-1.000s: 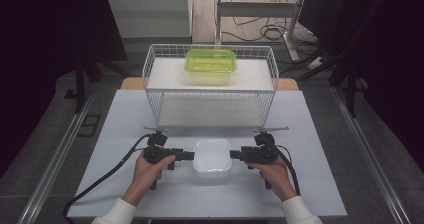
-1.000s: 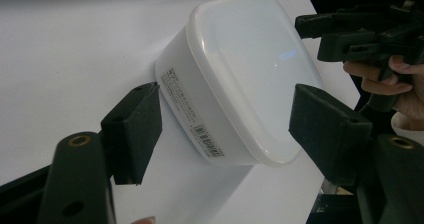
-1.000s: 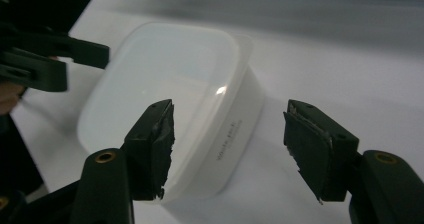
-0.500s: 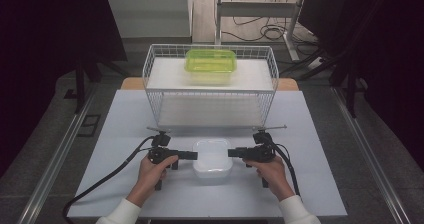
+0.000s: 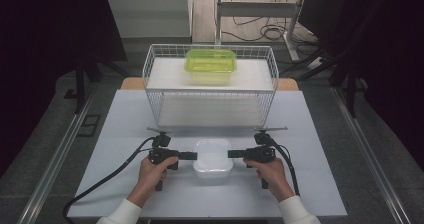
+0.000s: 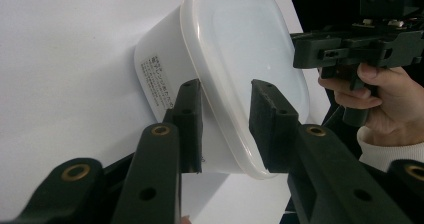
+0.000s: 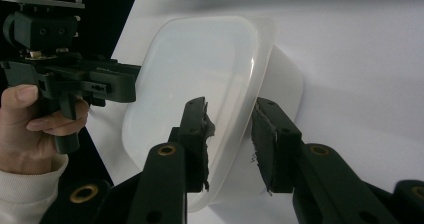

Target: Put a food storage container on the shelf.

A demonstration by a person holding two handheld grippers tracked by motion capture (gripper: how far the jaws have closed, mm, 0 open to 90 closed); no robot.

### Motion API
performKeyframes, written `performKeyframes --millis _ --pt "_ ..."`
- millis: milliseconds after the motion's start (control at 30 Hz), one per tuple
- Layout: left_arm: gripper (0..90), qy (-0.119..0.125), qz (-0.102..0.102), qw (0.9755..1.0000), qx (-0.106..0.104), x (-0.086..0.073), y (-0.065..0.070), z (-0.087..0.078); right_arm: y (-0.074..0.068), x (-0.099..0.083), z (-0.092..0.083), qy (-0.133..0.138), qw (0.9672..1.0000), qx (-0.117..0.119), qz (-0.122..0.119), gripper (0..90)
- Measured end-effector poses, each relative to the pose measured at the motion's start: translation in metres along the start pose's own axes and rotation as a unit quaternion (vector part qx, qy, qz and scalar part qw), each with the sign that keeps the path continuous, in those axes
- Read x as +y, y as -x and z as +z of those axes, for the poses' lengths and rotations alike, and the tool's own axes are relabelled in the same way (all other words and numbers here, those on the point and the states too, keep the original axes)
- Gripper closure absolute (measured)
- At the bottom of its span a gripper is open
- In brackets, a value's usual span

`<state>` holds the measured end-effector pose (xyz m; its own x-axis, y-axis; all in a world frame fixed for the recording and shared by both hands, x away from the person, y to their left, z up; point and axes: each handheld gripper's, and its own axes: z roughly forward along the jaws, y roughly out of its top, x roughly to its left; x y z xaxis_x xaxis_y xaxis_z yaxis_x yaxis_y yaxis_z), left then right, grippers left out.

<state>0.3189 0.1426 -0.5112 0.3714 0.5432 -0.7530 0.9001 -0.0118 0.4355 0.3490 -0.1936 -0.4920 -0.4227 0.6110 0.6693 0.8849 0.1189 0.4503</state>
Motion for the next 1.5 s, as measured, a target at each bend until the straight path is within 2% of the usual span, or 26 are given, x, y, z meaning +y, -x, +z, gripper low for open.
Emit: performKeyframes --millis 233,367,700,1100,1433,1500 --pt "69.3 0.005 0.007 1.0000 0.001 -0.001 0.002 -0.003 -0.002 -0.002 -0.003 0.001 1.0000 0.003 0.007 70.8" --pt "71.4 0.011 0.014 0.9998 0.005 -0.001 0.004 -0.005 -0.004 -0.002 -0.005 0.004 1.0000 0.007 0.002 72.9" --pt "78.3 0.018 0.025 0.9995 0.005 -0.001 0.009 -0.012 -0.008 -0.002 -0.010 0.018 0.9996 0.006 -0.021 77.8" --pt "79.5 0.031 0.039 0.9987 0.007 -0.002 0.014 -0.013 -0.011 -0.002 -0.013 0.028 0.9987 0.003 -0.043 78.7" --pt "79.6 0.050 0.057 0.9971 -0.007 -0.001 0.021 -0.022 -0.022 0.000 -0.022 0.048 0.9962 0.008 -0.073 78.9" --pt "79.6 0.053 0.065 0.9965 -0.005 -0.001 0.025 -0.024 -0.026 0.000 -0.025 0.051 0.9955 0.007 -0.080 79.0"
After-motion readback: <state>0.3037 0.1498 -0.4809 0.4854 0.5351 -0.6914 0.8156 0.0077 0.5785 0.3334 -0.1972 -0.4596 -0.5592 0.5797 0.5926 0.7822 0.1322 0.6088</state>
